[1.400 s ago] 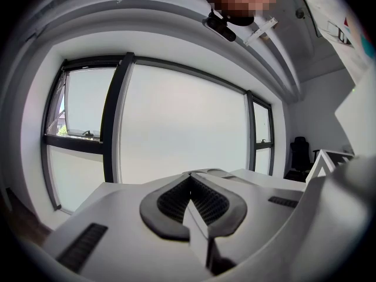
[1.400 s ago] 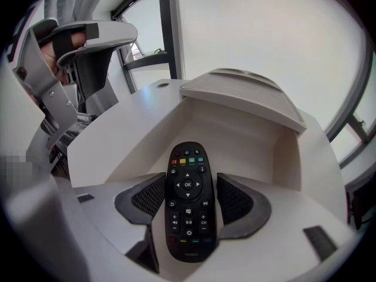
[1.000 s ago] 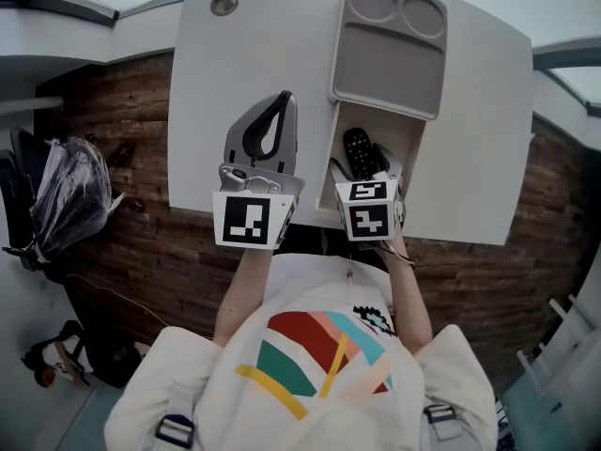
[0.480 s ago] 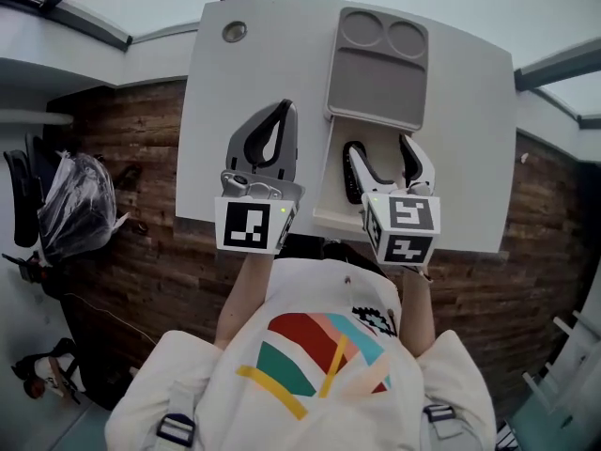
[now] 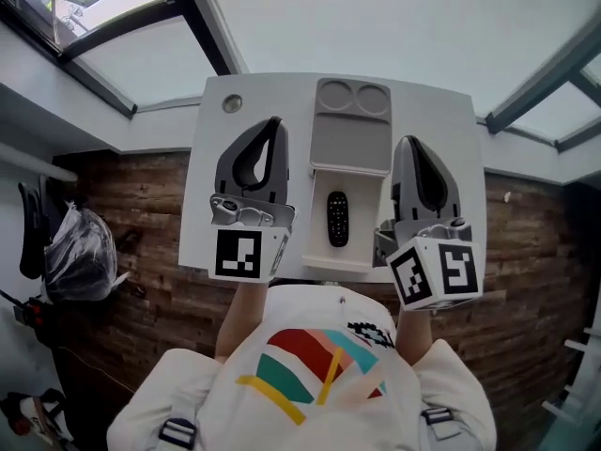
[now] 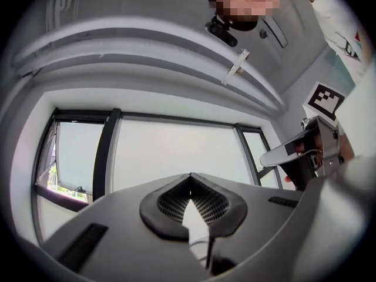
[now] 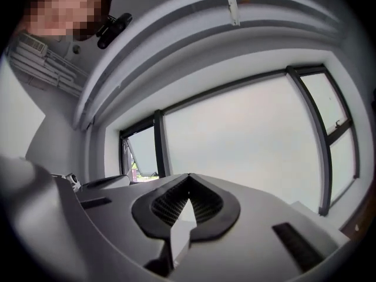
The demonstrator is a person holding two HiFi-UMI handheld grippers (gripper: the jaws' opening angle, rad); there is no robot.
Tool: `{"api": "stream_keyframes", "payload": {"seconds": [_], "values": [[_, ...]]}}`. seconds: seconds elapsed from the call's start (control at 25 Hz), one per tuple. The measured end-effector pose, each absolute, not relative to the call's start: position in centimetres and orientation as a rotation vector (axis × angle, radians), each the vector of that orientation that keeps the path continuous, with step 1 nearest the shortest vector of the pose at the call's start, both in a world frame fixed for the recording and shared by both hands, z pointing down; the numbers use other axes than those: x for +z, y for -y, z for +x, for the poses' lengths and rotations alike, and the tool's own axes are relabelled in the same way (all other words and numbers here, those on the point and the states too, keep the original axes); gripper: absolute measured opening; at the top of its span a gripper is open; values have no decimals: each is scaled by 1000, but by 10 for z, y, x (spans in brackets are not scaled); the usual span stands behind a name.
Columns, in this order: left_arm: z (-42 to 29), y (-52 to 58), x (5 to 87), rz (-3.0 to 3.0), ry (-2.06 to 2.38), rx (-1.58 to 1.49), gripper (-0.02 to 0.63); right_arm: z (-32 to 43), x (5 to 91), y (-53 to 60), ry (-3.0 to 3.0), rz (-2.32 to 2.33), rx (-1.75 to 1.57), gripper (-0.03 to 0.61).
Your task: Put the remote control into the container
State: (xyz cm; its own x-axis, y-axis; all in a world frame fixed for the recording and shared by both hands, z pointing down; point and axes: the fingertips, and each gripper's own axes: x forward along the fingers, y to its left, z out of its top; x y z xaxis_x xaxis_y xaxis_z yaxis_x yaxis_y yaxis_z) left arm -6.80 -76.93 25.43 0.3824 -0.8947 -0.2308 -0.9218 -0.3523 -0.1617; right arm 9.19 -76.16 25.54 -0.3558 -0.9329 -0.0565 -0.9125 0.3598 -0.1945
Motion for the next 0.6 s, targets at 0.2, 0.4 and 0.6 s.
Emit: {"api": "stream_keyframes", "payload": {"seconds": [0.2, 0.4, 0.6], "values": [[-56, 762, 222, -2339, -1560, 190, 6, 104, 236, 754, -2415, -1697, -91, 2], [-48, 760, 210, -2318, -1544, 177, 6, 107, 240, 754, -2423, -1693, -87, 2], [-46, 759, 208, -2316, -1535, 175, 6, 106, 243, 752, -2433, -1704, -80, 2]]}}
